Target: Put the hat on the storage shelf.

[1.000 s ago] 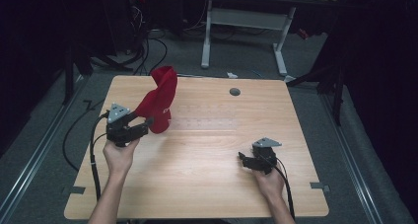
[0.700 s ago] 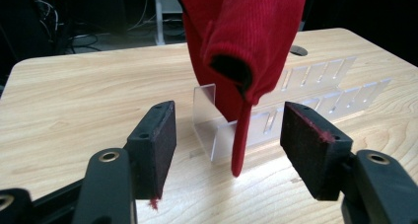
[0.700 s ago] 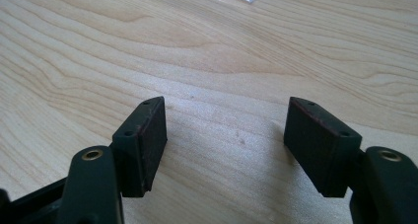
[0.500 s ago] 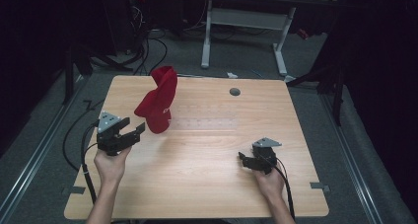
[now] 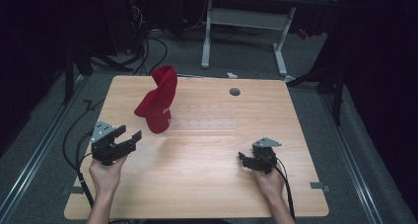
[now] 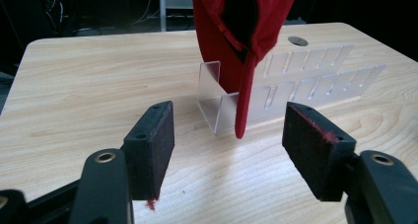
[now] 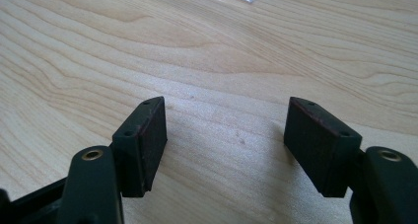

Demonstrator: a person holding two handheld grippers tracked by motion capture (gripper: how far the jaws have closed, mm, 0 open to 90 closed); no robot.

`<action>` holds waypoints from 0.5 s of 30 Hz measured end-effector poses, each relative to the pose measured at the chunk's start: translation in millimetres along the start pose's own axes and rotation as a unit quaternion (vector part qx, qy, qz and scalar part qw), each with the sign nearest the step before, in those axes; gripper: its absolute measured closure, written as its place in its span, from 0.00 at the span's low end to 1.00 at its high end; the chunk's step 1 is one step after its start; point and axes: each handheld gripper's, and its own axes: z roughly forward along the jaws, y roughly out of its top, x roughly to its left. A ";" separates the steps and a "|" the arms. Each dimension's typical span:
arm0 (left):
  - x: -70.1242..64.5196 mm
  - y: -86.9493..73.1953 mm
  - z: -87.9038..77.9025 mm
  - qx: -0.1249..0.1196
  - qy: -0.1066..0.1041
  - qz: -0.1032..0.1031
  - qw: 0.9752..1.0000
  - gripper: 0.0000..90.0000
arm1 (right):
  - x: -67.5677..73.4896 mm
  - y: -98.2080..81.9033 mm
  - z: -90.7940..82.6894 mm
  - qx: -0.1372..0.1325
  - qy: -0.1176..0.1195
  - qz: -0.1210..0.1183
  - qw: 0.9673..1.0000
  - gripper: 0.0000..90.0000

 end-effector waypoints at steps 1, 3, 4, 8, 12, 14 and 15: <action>-0.2 -1.2 -1.1 0.000 -0.001 -0.001 1.000 0.41 | 0.0 0.0 0.0 0.000 0.000 0.000 1.000 0.37; -0.3 -3.6 -2.7 0.003 -0.001 0.000 1.000 0.41 | 0.0 0.0 0.0 0.000 0.000 0.000 1.000 0.37; -0.3 -4.9 -3.2 0.004 -0.001 0.002 1.000 0.41 | 0.0 0.0 0.0 0.000 0.000 0.000 1.000 0.37; -0.3 -9.8 -5.0 0.011 -0.003 0.002 1.000 0.41 | 0.0 0.0 0.0 0.000 0.000 0.000 1.000 0.37; -1.9 -15.2 -6.2 0.019 -0.007 0.000 1.000 0.41 | 0.0 0.0 0.0 0.000 0.000 0.000 1.000 0.37; -2.7 -18.0 -6.4 0.025 -0.011 0.001 1.000 0.41 | 0.1 0.0 0.0 0.000 0.000 0.000 1.000 0.37; -3.1 -19.6 -6.3 0.028 -0.012 0.002 1.000 0.41 | 0.1 0.0 0.0 0.000 0.000 0.000 1.000 0.37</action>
